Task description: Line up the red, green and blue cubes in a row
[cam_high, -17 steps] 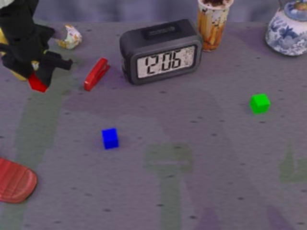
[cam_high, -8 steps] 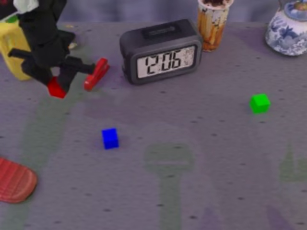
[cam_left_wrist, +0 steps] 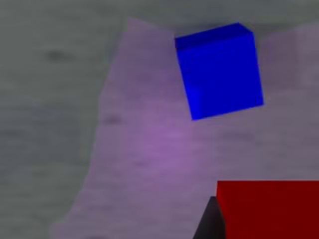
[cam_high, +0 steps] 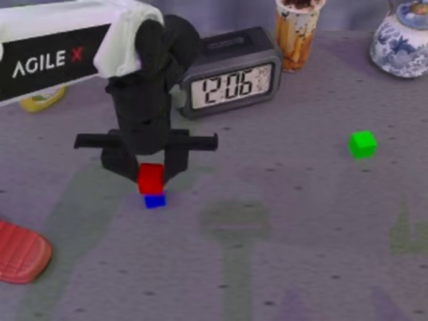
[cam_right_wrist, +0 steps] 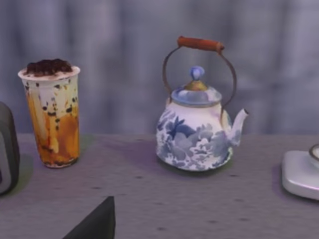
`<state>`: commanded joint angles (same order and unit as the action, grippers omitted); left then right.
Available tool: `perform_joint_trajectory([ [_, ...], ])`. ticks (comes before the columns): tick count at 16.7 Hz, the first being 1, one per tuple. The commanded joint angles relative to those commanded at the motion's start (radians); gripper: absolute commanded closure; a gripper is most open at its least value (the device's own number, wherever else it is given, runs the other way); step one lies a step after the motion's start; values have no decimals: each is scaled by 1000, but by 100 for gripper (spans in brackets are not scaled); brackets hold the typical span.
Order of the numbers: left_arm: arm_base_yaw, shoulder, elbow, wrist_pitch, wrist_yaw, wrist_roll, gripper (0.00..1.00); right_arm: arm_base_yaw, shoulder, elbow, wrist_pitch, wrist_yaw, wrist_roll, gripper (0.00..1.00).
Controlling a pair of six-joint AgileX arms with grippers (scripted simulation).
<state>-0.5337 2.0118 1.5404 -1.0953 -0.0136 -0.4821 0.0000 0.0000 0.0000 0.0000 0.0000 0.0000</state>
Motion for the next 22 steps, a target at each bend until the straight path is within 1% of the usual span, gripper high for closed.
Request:
perform_joint_trajectory([
  [3, -91, -87, -101, 35, -8, -127, 100, 0, 0, 0, 0, 0, 0, 0],
  [5, -115, -114, -130, 47, -11, -159, 100, 0, 0, 0, 0, 0, 0, 0],
  [11, -112, -105, -140, 62, -10, -158, 100, 0, 0, 0, 0, 0, 0, 0],
  [18, -112, -25, -274, 283, -10, -156, 100, 0, 0, 0, 0, 0, 0, 0],
  [22, -113, -16, -289, 305, -10, -156, 100, 0, 0, 0, 0, 0, 0, 0],
])
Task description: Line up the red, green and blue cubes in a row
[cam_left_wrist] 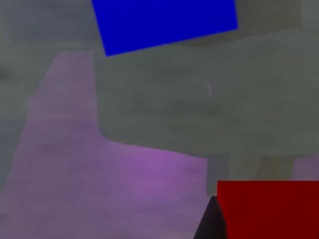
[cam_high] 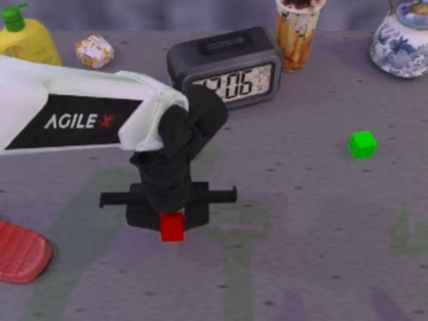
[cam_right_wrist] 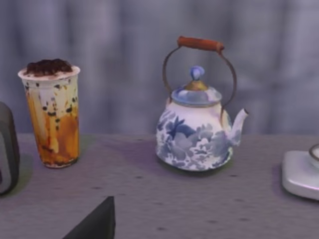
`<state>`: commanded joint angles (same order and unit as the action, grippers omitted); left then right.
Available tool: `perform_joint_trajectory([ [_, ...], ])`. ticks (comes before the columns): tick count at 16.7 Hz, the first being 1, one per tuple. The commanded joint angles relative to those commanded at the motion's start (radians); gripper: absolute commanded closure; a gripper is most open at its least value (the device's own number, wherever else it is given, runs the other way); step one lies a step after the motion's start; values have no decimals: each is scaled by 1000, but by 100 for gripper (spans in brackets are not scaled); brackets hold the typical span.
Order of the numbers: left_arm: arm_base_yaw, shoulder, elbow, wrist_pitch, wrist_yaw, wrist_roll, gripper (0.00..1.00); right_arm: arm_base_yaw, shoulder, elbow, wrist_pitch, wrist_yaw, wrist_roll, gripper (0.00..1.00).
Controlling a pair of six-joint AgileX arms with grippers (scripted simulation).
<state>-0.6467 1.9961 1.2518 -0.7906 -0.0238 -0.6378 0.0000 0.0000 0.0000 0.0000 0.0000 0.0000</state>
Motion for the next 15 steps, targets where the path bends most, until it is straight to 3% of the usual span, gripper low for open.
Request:
perform_joint_trajectory([
  [1, 0, 0, 0, 0, 0, 0, 100, 0, 0, 0, 0, 0, 0, 0],
  [14, 0, 0, 0, 0, 0, 0, 2, 0, 0, 0, 0, 0, 0, 0],
  [15, 0, 0, 0, 0, 0, 0, 0, 0, 0, 0, 0, 0, 0, 0],
])
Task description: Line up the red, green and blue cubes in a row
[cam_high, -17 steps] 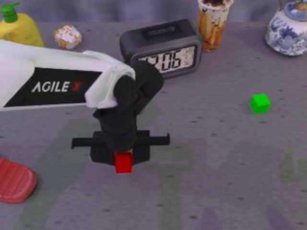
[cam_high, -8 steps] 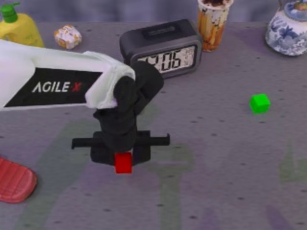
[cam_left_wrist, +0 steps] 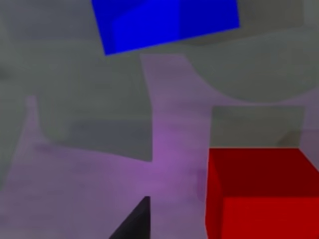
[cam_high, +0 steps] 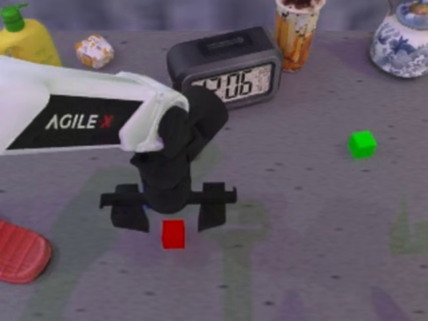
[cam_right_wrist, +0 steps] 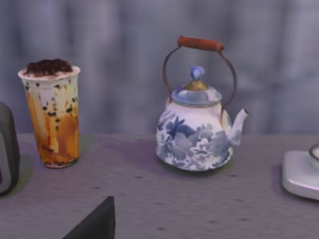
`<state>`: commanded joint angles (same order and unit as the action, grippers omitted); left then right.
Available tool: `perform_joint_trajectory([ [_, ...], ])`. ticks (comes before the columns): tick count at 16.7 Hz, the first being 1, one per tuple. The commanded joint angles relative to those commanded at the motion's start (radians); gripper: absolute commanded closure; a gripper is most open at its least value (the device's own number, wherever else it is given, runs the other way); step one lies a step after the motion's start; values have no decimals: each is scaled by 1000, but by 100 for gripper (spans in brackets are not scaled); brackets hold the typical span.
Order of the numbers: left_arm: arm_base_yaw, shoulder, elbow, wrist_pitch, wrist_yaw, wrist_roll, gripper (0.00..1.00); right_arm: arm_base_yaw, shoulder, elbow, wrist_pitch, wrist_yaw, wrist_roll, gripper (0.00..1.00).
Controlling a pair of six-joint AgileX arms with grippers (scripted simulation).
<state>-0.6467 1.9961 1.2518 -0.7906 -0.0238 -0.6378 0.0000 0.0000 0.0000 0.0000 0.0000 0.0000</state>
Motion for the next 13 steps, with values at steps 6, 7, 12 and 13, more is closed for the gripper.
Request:
perform_joint_trajectory([
  [6, 0, 0, 0, 0, 0, 0, 0, 0, 0, 0, 0, 0, 0, 0],
  [7, 0, 0, 0, 0, 0, 0, 0, 0, 0, 0, 0, 0, 0, 0],
  [12, 6, -28, 47, -74, -1, -7, 0, 0, 0, 0, 0, 0, 0, 0],
  [13, 8, -41, 67, -113, -1, -9, 0, 0, 0, 0, 0, 0, 0, 0],
])
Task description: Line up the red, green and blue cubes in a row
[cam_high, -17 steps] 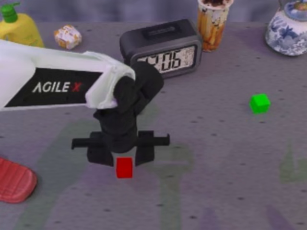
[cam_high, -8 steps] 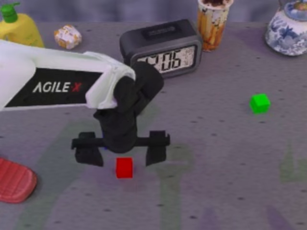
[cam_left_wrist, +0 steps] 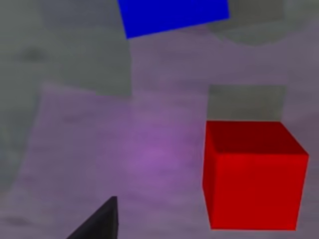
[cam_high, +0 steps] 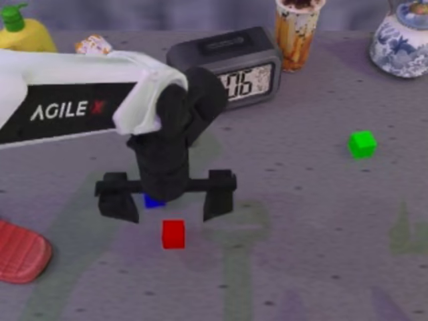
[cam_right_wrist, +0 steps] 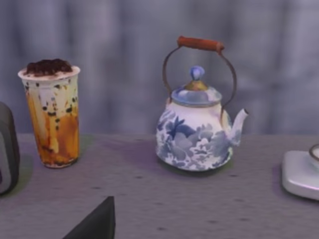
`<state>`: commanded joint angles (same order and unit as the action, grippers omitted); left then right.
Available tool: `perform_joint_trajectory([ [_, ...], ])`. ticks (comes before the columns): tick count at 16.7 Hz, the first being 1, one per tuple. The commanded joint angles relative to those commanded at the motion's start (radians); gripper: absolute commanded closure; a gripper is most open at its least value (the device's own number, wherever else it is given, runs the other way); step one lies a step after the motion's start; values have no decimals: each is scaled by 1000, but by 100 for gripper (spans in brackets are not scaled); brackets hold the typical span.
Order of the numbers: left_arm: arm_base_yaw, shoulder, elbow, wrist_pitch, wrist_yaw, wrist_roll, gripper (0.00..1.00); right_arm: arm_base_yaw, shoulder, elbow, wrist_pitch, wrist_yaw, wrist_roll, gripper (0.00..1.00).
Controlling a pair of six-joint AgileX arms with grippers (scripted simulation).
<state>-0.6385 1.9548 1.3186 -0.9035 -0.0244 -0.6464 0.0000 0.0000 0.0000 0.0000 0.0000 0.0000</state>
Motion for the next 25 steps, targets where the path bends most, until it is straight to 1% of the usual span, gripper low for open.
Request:
perform_joint_trajectory([
  [3, 4, -45, 59, -111, 0, -1, 0, 0, 0, 0, 0, 0, 0, 0],
  [5, 6, -65, 81, -141, 0, 0, 0, 0, 0, 0, 0, 0, 0, 0],
  [10, 4, -71, 72, -135, -1, 1, 0, 2, 10, 10, -7, -1, 0, 0],
  [13, 43, -151, 5, -93, -5, 3, 0, 14, 102, 102, -68, -3, 0, 0],
  [15, 89, -250, -74, -41, -9, 8, 0, 25, 215, 216, -138, -3, -1, 0],
  [18, 181, -466, -239, 67, -14, 32, 0, 46, 463, 449, -278, -1, -3, 0],
  [21, 288, -746, -446, 204, -17, 83, 0, 71, 789, 725, -448, 1, -6, 0],
  [25, 423, -1134, -737, 395, -16, 189, 0, 106, 1278, 1110, -695, 4, -12, 0],
])
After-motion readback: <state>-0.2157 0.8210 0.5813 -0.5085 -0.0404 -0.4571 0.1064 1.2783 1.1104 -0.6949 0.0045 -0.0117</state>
